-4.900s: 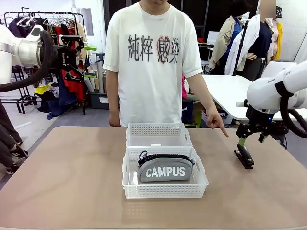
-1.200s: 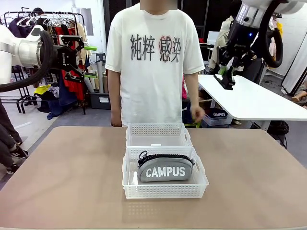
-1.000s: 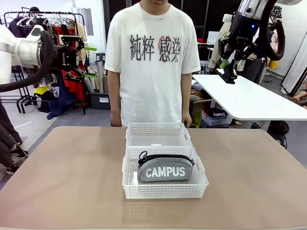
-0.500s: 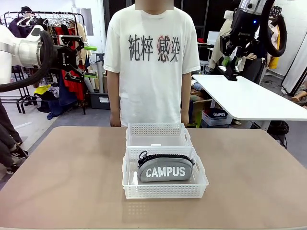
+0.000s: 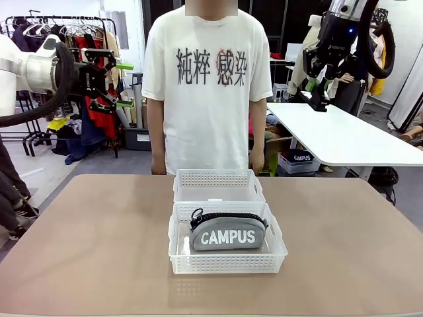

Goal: Distribute items into two baskets.
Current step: Place the picked Stapler into the Organizing basket as instructed by the person.

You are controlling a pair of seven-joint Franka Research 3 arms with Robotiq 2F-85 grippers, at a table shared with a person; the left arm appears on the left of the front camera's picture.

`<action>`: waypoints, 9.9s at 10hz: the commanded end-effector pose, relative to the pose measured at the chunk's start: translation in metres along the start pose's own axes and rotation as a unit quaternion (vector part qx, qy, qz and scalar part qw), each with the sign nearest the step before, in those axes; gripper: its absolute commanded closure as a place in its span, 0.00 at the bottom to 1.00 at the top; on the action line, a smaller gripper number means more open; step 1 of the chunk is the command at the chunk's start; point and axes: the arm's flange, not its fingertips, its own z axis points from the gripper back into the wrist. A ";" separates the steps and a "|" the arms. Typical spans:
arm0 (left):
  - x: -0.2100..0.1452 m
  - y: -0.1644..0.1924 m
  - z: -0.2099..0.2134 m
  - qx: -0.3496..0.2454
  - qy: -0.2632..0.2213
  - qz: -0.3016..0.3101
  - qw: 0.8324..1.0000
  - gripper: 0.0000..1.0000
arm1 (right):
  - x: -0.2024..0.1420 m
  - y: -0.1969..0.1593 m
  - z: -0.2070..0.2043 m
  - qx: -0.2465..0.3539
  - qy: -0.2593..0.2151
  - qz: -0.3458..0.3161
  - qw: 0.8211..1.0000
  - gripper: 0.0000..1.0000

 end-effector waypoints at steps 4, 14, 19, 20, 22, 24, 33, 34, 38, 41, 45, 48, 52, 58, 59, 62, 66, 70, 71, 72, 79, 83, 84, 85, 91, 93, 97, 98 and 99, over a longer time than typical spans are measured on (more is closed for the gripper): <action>-0.002 -0.002 0.001 -0.001 0.000 -0.001 1.000 0.00 | -0.002 0.000 0.002 0.000 -0.003 0.000 1.000 1.00; -0.002 -0.002 0.001 -0.001 0.000 -0.001 1.000 0.00 | 0.000 0.009 -0.002 -0.009 -0.003 0.080 0.997 1.00; -0.002 -0.002 0.001 -0.001 0.000 -0.001 1.000 0.00 | 0.027 0.093 -0.022 -0.110 -0.014 0.357 0.927 1.00; -0.002 -0.002 0.001 -0.001 0.000 -0.001 1.000 0.00 | 0.028 0.112 -0.029 -0.109 -0.026 0.415 0.903 1.00; -0.002 -0.002 0.001 -0.001 0.000 -0.001 1.000 0.00 | 0.025 0.150 -0.050 -0.113 -0.031 0.504 0.856 1.00; -0.002 -0.002 0.001 -0.001 0.000 -0.001 1.000 0.00 | 0.027 0.175 -0.077 -0.094 -0.032 0.574 0.813 1.00; -0.002 -0.002 0.001 -0.001 0.000 -0.001 1.000 0.00 | 0.013 0.208 -0.156 -0.046 -0.029 0.674 0.737 1.00; -0.002 -0.002 0.001 -0.001 0.000 -0.001 1.000 0.00 | 0.013 0.208 -0.156 -0.046 -0.029 0.674 0.737 1.00; -0.002 -0.002 0.001 -0.001 0.000 -0.001 1.000 0.00 | 0.021 0.210 -0.205 -0.013 0.017 0.691 0.723 1.00; -0.002 -0.002 0.001 -0.001 0.000 -0.001 1.000 0.00 | 0.023 0.218 -0.255 -0.015 0.049 0.701 0.712 1.00; -0.002 -0.002 0.001 -0.001 0.000 -0.001 1.000 0.00 | 0.019 0.230 -0.310 -0.007 0.062 0.721 0.690 1.00; -0.002 -0.002 0.001 -0.001 0.000 -0.001 1.000 0.00 | 0.016 0.225 -0.340 0.008 0.074 0.719 0.691 1.00; -0.002 -0.002 0.001 -0.001 0.000 -0.001 1.000 0.00 | 0.020 0.219 -0.369 0.028 0.084 0.708 0.701 1.00; -0.002 -0.002 0.001 -0.001 0.000 -0.001 1.000 0.00 | 0.016 0.216 -0.390 0.034 0.105 0.700 0.706 0.85; -0.002 -0.002 0.001 -0.001 0.000 -0.001 1.000 0.00 | 0.017 0.214 -0.390 0.034 0.105 0.699 0.706 0.69; -0.002 -0.002 0.001 -0.001 0.000 -0.001 1.000 0.00 | 0.016 0.215 -0.386 0.037 0.105 0.698 0.707 0.15; -0.002 -0.002 0.001 -0.001 0.000 -0.001 1.000 0.00 | 0.019 0.213 -0.379 0.045 0.106 0.694 0.710 0.00; -0.002 -0.002 0.001 -0.001 0.000 -0.001 1.000 0.00 | 0.025 0.209 -0.367 0.056 0.100 0.688 0.717 0.00; -0.002 -0.002 0.001 -0.001 0.000 -0.001 1.000 0.00 | 0.025 0.209 -0.366 0.056 0.098 0.686 0.719 0.00; -0.002 -0.002 0.001 -0.001 0.000 -0.001 1.000 0.00 | 0.025 0.209 -0.365 0.054 0.095 0.688 0.717 0.00; -0.002 -0.002 0.001 -0.001 0.000 -0.001 1.000 0.00 | 0.020 0.207 -0.374 0.043 0.099 0.683 0.722 0.00; -0.002 -0.002 0.001 -0.001 0.000 -0.001 1.000 0.00 | 0.016 0.169 -0.303 0.183 0.210 0.569 0.773 0.00; -0.002 -0.002 0.001 -0.001 0.000 -0.001 1.000 0.00 | 0.012 0.161 -0.292 0.198 0.211 0.543 0.788 0.00; -0.002 -0.002 0.001 -0.001 0.000 -0.001 1.000 0.00 | 0.012 0.149 -0.283 0.233 0.224 0.503 0.802 0.00; -0.002 -0.002 0.001 -0.001 0.000 -0.001 1.000 0.00 | 0.013 0.127 -0.276 0.254 0.236 0.465 0.814 0.00; -0.002 -0.002 0.001 -0.001 0.000 -0.001 1.000 0.00 | 0.014 0.129 -0.275 0.267 0.228 0.445 0.824 0.00; -0.002 -0.002 0.001 -0.001 0.000 -0.001 1.000 0.00 | -0.001 0.081 -0.199 0.416 0.165 0.230 0.864 0.00; -0.002 -0.002 0.001 -0.001 0.000 -0.001 1.000 0.00 | -0.006 0.062 -0.186 0.417 0.156 0.189 0.875 0.00; -0.002 -0.002 0.001 -0.001 0.000 -0.001 1.000 0.00 | -0.013 0.046 -0.171 0.428 0.173 0.146 0.875 0.00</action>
